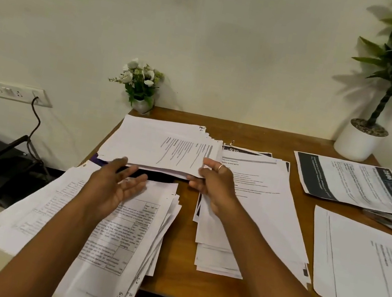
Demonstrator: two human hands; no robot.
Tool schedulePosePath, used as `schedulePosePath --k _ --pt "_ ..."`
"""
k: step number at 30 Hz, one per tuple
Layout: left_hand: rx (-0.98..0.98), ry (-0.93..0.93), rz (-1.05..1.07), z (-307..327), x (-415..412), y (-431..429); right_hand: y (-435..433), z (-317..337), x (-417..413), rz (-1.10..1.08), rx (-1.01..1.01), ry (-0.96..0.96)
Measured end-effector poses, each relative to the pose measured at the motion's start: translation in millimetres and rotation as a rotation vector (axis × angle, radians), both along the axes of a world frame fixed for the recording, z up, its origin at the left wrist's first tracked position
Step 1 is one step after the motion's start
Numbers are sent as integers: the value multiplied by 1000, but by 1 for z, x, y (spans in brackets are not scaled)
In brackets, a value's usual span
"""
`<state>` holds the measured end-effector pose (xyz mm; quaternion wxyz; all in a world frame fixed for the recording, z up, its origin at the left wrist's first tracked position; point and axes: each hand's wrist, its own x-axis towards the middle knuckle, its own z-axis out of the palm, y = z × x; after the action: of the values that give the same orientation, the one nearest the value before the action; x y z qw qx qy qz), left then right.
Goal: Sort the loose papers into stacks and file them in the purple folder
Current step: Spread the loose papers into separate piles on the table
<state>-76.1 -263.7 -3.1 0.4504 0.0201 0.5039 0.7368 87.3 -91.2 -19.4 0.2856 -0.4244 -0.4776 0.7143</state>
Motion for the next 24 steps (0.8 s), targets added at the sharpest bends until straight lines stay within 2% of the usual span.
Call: schedulePosePath --k 4,7,9,11,13,15,18,24 --pt "-58 63 -64 16 40 14 0 4 14 41 165 -188" --pt "-153 287 -171 25 90 30 14 2 44 -36 463 -483" --pt "-173 562 -281 17 128 38 25 -4 72 -80 579 -625" --pt "-184 938 -348 -6 161 43 33 -12 103 -147 626 -714" --pt "-272 1326 -337 -36 181 50 40 -23 131 -243 717 -804" --pt "-422 1600 -315 -61 192 57 43 -35 151 -287 764 -887" --pt "-610 1645 -289 -80 198 69 46 -57 167 -300 787 -956" --pt "-687 1565 -190 -89 192 71 42 -55 169 -373 787 -683"
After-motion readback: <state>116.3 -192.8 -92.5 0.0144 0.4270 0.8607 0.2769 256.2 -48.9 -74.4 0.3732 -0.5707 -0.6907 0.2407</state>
